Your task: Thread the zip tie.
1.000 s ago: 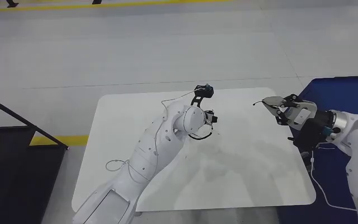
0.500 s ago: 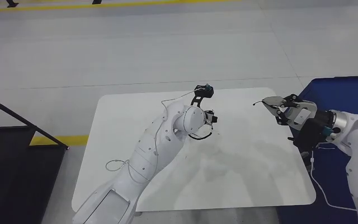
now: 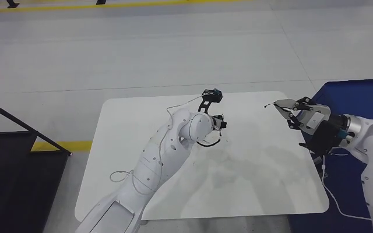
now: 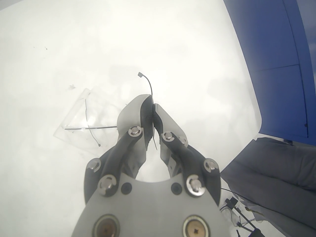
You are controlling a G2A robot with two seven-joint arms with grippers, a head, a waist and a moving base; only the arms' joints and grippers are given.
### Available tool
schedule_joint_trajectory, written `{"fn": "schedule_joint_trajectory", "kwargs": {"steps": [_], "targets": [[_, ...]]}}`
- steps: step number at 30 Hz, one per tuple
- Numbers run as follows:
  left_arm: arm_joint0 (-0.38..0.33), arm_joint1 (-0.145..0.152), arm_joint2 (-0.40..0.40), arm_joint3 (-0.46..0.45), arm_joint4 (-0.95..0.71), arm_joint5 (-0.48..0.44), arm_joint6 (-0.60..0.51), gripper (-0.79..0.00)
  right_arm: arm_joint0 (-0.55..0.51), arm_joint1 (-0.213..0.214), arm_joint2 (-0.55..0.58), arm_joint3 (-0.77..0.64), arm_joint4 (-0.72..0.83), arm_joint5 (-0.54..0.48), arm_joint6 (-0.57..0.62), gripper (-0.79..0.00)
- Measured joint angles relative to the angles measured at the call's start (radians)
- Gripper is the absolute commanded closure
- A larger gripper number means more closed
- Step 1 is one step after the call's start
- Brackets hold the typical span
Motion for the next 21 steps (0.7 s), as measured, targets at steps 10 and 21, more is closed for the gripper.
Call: {"fn": "schedule_joint_trajectory", "kwargs": {"steps": [10, 21], "targets": [[0.082, 0.028, -0.120, -0.158, -0.040, -0.012, 0.083, 0.000, 0.016, 0.037, -0.071, 0.059, -0.058, -0.055, 0.052, 0.000], [0.192, 0.049, -0.186, -0.302, -0.069, -0.079, 0.139, 0.000, 0.014, 0.091, -0.150, 0.134, -0.043, -0.054, -0.007, 0.000]]}}
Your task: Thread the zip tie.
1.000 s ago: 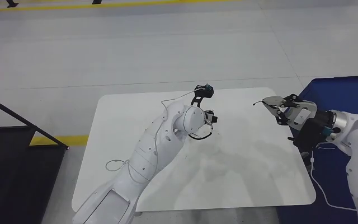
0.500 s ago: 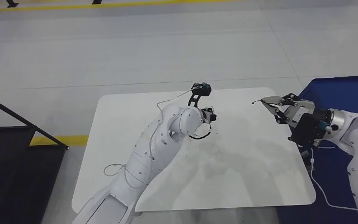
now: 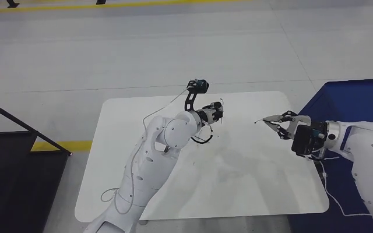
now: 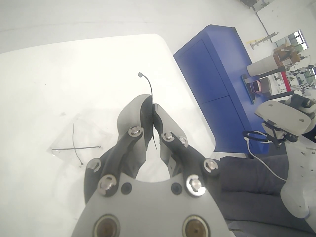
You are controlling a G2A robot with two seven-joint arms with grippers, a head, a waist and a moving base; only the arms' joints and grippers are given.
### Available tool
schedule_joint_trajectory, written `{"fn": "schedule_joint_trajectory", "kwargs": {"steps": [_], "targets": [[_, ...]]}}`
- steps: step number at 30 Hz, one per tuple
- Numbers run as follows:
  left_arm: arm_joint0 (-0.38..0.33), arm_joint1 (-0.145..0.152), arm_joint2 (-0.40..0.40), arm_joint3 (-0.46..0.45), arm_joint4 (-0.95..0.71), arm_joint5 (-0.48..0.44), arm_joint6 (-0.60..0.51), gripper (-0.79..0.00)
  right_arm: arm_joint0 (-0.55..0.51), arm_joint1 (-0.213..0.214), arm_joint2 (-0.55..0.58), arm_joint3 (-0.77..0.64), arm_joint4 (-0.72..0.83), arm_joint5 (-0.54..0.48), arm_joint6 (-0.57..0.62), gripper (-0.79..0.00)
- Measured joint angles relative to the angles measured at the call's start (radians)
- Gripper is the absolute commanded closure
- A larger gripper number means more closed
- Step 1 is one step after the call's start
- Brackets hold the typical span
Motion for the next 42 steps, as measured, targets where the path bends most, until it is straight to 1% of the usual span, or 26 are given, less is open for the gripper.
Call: {"fn": "schedule_joint_trajectory", "kwargs": {"steps": [2, 4, 6, 8, 10, 12, 13, 16, 17, 18, 22, 32, 33, 36, 40, 42], "targets": [[0.012, -0.001, 0.001, -0.017, -0.029, -0.024, -0.004, 0.000, -0.009, -0.001, -0.012, 0.001, 0.014, 0.000, -0.004, 0.000], [0.025, -0.001, -0.012, -0.047, -0.102, -0.076, 0.005, 0.000, -0.020, 0.005, -0.048, 0.019, 0.073, 0.000, -0.008, 0.000], [0.037, 0.000, -0.026, -0.061, -0.163, -0.127, 0.039, 0.000, -0.019, 0.018, -0.091, 0.056, 0.121, 0.000, 0.011, 0.000], [0.050, 0.001, -0.038, -0.059, -0.237, -0.205, 0.066, 0.000, -0.007, 0.043, -0.152, 0.098, 0.198, 0.000, 0.019, 0.000], [0.060, 0.002, -0.051, -0.044, -0.312, -0.278, 0.087, 0.000, 0.009, 0.078, -0.220, 0.122, 0.288, 0.000, 0.015, 0.000], [0.063, 0.001, -0.054, -0.025, -0.366, -0.322, 0.107, 0.000, 0.025, 0.114, -0.276, 0.130, 0.364, 0.000, 0.006, 0.000], [0.063, -0.001, -0.052, -0.012, -0.399, -0.343, 0.119, 0.000, 0.034, 0.140, -0.317, 0.132, 0.420, 0.000, -0.003, 0.000], [0.056, -0.006, -0.039, 0.020, -0.474, -0.368, 0.132, 0.000, 0.064, 0.207, -0.424, 0.121, 0.576, 0.000, -0.022, 0.000], [0.055, -0.006, -0.038, 0.022, -0.479, -0.368, 0.131, 0.000, 0.069, 0.217, -0.445, 0.119, 0.612, 0.000, -0.024, 0.000], [0.055, -0.006, -0.038, 0.022, -0.478, -0.368, 0.131, 0.000, 0.070, 0.218, -0.450, 0.118, 0.631, 0.000, -0.024, 0.000], [0.055, -0.006, -0.038, 0.020, -0.473, -0.367, 0.130, 0.000, 0.069, 0.215, -0.437, 0.119, 0.601, 0.000, -0.023, 0.000], [0.063, -0.007, -0.036, 0.014, -0.485, -0.372, 0.137, 0.000, 0.069, 0.215, -0.438, 0.119, 0.603, 0.000, -0.023, 0.000], [0.073, -0.009, -0.033, 0.009, -0.511, -0.380, 0.141, 0.000, 0.065, 0.214, -0.439, 0.120, 0.609, 0.000, -0.023, 0.000], [0.093, -0.014, -0.032, 0.019, -0.675, -0.418, 0.132, 0.000, 0.046, 0.217, -0.447, 0.128, 0.684, 0.000, -0.038, 0.000], [0.092, -0.017, -0.035, 0.072, -0.869, -0.469, 0.077, 0.000, 0.033, 0.241, -0.468, 0.145, 0.771, 0.000, -0.086, 0.000], [0.087, -0.019, -0.032, 0.092, -0.932, -0.481, 0.064, 0.000, 0.035, 0.254, -0.479, 0.147, 0.800, 0.000, -0.103, 0.000]]}}
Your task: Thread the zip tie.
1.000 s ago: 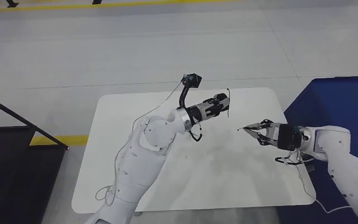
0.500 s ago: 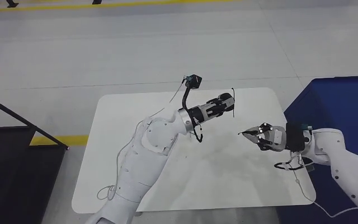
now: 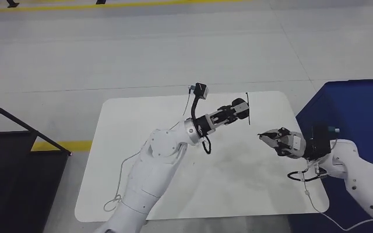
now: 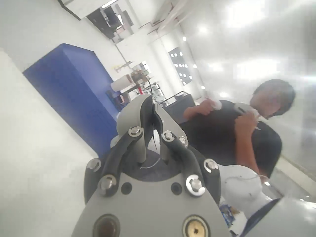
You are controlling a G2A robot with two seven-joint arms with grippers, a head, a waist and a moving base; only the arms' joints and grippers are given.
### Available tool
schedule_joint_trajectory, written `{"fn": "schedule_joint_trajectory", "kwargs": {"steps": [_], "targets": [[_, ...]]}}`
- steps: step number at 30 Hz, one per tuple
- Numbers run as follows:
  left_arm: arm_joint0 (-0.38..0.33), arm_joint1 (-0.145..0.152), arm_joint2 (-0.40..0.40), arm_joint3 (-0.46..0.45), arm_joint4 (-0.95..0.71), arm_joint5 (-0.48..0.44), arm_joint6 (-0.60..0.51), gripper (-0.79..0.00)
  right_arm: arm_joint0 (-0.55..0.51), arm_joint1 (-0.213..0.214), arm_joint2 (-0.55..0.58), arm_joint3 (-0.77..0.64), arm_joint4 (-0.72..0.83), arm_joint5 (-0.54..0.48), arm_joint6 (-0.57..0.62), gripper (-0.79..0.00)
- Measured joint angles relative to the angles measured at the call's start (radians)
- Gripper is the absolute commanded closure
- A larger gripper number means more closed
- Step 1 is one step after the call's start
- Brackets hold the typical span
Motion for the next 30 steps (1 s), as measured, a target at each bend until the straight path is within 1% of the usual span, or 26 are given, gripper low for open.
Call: {"fn": "schedule_joint_trajectory", "kwargs": {"steps": [4, 6, 8, 11, 18, 21, 22, 24, 28, 30], "targets": [[-0.011, -0.003, 0.023, 0.034, 0.019, -0.031, 0.045, 0.000, 0.009, 0.024, 0.006, 0.011, 0.006, 0.000, -0.043, 0.000], [-0.012, -0.004, 0.030, 0.038, 0.028, -0.044, 0.063, 0.000, 0.005, 0.028, 0.015, 0.012, -0.008, 0.000, -0.064, 0.000], [-0.012, -0.004, 0.035, 0.042, 0.041, -0.049, 0.081, 0.000, -0.001, 0.030, 0.030, 0.013, -0.029, 0.003, -0.082, 0.000], [-0.017, -0.003, 0.042, 0.048, 0.104, -0.034, 0.133, 0.000, -0.018, 0.027, 0.050, 0.016, -0.067, 0.041, -0.096, 0.000], [-0.017, -0.003, 0.043, 0.048, 0.104, -0.033, 0.135, 0.000, -0.023, 0.025, 0.051, 0.011, -0.075, 0.052, -0.090, 0.000], [-0.002, -0.003, 0.045, 0.030, 0.094, -0.033, 0.147, 0.000, -0.039, 0.017, 0.048, -0.024, -0.103, 0.127, -0.059, 0.000], [0.011, -0.002, 0.047, 0.017, 0.096, -0.042, 0.158, 0.000, -0.045, 0.014, 0.053, -0.029, -0.112, 0.167, -0.061, 0.000], [0.029, -0.001, 0.052, 0.002, 0.103, -0.068, 0.179, 0.000, -0.055, 0.011, 0.060, -0.034, -0.128, 0.213, -0.069, 0.000], [0.056, -0.002, 0.065, -0.012, 0.102, -0.124, 0.219, 0.000, -0.080, 0.003, 0.070, -0.041, -0.133, 0.224, -0.109, 0.000], [0.059, -0.002, 0.066, -0.012, 0.104, -0.134, 0.231, 0.000, -0.088, 0.000, 0.078, -0.041, -0.141, 0.232, -0.121, 0.000]]}}
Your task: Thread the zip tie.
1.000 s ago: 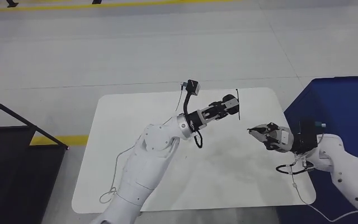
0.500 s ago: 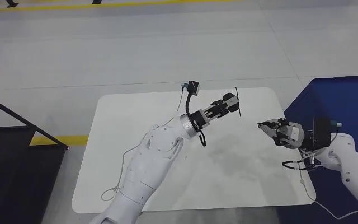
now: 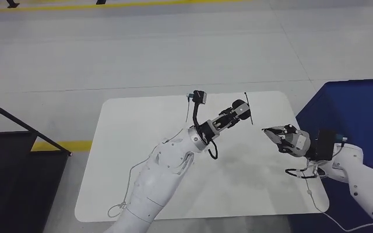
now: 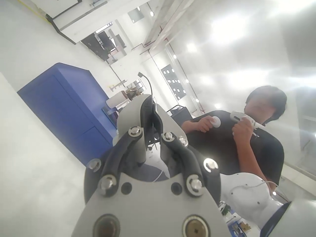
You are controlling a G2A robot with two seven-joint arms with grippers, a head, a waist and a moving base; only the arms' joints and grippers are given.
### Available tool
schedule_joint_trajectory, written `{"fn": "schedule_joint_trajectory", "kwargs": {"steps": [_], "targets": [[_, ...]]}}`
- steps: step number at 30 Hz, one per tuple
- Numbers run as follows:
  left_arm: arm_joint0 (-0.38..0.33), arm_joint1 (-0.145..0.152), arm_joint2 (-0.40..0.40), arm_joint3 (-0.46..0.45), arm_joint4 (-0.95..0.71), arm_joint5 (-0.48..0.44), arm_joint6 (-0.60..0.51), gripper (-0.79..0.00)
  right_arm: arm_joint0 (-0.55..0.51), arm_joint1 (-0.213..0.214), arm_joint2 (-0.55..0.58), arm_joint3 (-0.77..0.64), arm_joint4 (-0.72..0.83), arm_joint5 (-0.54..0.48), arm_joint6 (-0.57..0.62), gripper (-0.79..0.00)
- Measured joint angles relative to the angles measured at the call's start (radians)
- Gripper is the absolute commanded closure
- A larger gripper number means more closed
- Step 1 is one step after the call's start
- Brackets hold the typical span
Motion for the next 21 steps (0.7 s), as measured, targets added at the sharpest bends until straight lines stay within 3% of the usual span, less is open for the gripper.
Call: {"fn": "schedule_joint_trajectory", "kwargs": {"steps": [21], "targets": [[-0.015, 0.002, 0.053, 0.012, 0.066, -0.041, 0.027, 0.000, -0.066, -0.028, 0.071, -0.037, -0.109, 0.057, -0.017, 0.000]]}}
